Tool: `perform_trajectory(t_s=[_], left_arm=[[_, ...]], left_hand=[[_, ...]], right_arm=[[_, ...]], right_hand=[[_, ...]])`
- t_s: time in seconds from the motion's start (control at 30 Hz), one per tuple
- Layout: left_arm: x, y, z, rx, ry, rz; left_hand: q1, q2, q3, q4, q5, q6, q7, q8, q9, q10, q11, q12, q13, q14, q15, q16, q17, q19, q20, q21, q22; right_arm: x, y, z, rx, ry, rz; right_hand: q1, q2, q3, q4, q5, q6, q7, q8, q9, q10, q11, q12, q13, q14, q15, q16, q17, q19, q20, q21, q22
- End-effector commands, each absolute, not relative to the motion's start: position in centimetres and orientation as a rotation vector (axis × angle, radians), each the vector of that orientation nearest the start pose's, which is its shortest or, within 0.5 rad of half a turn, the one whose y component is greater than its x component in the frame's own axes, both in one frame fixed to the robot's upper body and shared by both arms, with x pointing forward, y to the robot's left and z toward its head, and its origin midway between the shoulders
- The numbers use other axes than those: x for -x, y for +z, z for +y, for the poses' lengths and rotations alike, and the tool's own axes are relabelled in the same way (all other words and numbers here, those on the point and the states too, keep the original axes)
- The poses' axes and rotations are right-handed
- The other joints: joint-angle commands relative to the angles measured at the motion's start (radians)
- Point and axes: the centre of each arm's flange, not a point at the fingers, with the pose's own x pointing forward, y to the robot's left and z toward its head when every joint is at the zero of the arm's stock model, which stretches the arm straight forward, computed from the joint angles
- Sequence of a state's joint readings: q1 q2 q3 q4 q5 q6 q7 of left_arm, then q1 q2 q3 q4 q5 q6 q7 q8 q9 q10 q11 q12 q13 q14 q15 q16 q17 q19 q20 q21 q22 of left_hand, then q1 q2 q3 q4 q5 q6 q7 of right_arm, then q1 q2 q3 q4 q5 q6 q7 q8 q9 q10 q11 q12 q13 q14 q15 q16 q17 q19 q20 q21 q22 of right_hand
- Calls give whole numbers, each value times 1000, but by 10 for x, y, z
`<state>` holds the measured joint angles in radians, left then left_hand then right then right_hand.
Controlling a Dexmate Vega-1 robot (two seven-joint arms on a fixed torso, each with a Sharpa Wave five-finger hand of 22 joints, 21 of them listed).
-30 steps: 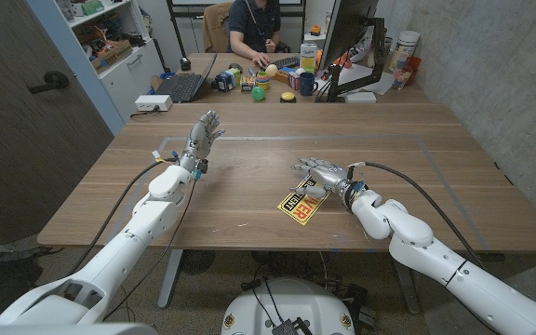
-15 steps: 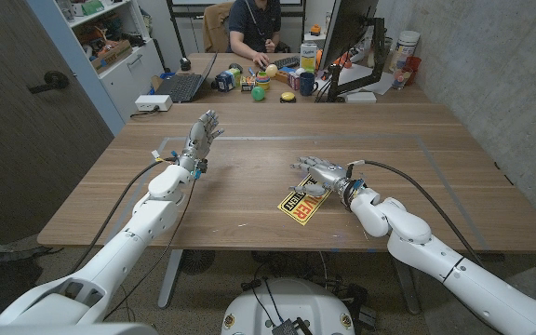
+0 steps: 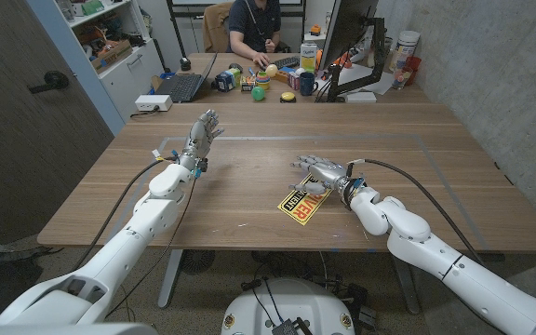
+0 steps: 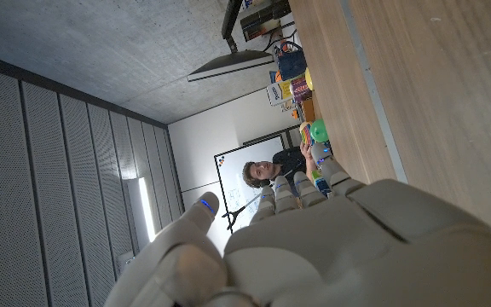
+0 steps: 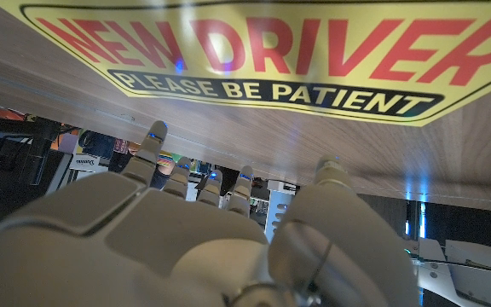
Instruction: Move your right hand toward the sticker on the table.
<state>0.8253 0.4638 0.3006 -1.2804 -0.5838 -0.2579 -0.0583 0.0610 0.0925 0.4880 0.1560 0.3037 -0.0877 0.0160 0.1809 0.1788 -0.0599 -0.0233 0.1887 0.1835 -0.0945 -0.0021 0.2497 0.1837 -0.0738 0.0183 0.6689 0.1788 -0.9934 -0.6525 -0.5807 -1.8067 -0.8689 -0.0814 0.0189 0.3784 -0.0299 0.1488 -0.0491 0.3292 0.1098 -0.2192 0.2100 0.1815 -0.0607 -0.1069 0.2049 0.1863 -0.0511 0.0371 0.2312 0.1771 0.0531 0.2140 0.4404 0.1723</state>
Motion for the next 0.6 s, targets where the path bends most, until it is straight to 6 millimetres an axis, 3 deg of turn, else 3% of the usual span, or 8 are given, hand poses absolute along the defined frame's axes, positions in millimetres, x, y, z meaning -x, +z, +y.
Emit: perform_trajectory(t_s=[0.03, 0.6], left_arm=[[-661, -13, 297, 27, -191, -599], [-665, -10, 295, 23, -193, -597]], left_hand=[[-11, 39, -6, 2, 6, -11, 0, 5, 4, -10, 1, 1, 4, 1, 2, -6, 1, 8, 0, -7, 4], [-11, 39, -8, 2, 6, -12, 1, 5, 4, -11, 0, 1, 4, 1, 2, -7, 2, 12, 0, -12, 4]], right_arm=[[-575, -81, -149, 1554, 132, -696], [-578, -80, -150, 1548, 133, -695]], right_hand=[[12, 1, -2, 0, 7, 11, -1, -2, 3, 6, -4, 0, 1, 7, -1, -1, -1, 7, 3, -3, 1], [15, 4, -10, 0, 9, 22, -1, -5, 3, 23, -2, 1, 1, 13, -2, -4, -1, 16, 3, -15, 1]])
